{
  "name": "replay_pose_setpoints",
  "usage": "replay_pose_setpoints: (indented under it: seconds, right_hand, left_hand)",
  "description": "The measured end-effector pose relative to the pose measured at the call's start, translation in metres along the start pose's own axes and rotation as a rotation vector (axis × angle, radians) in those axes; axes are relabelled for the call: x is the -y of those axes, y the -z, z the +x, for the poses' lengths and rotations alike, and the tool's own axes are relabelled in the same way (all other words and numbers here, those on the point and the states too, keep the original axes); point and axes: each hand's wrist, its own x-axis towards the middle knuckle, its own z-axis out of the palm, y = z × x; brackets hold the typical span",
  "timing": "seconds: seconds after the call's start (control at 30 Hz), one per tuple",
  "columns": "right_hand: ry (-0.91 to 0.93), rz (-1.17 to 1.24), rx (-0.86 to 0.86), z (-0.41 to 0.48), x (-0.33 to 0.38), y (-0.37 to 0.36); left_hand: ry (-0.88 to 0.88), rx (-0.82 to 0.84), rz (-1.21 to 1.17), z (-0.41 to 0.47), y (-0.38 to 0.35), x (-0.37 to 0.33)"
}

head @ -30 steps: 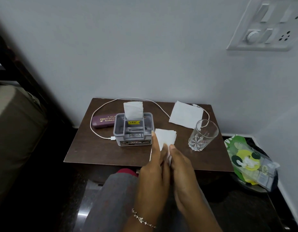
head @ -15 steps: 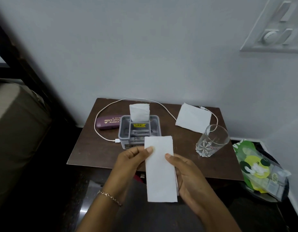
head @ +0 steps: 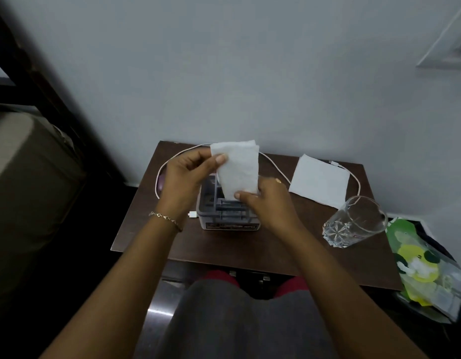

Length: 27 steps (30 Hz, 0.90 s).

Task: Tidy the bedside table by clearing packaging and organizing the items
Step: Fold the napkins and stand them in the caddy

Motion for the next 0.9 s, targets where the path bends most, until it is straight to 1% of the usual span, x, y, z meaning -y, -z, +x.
replay_pose_setpoints:
  seconds: [0.17,0.27,0.37,0.43,0.53,0.67,0.8,0.9]
  right_hand:
    - [0.075,-0.359,-0.006,0.018,-0.005,-0.018]
    - [0.157,-0.470,-0.058,0.019,-0.008,-0.023]
    - [0.220,-0.547,-0.062,0.017,-0.008,-0.023]
    - [0.207,-0.506,-0.063,0.015,-0.008,-0.020]
    - [0.138,-0.382,-0.084,0.013,-0.008,-0.015]
    - [0.114,-0.404,-0.086,0.009,-0.009,-0.018]
    - [0.082,-0.306,-0.126,0.008,-0.009,-0.018]
    - [0.087,-0.313,-0.132,0.010,-0.010,-0.017]
  left_hand:
    - [-0.046,0.016,0.056,0.013,0.007,0.017]
    - [-0.052,0.004,0.106,0.011,0.010,0.029]
    - [-0.038,0.002,0.122,0.011,0.012,0.038]
    - [-0.039,-0.008,0.108,0.011,0.012,0.042]
    - [-0.061,-0.007,0.117,0.013,0.011,0.043]
    - [-0.066,0.009,0.165,0.017,0.008,0.043]
    - [-0.072,-0.002,0.204,0.019,0.010,0.045]
    - [-0.041,-0.024,0.227,0.019,0.012,0.049]
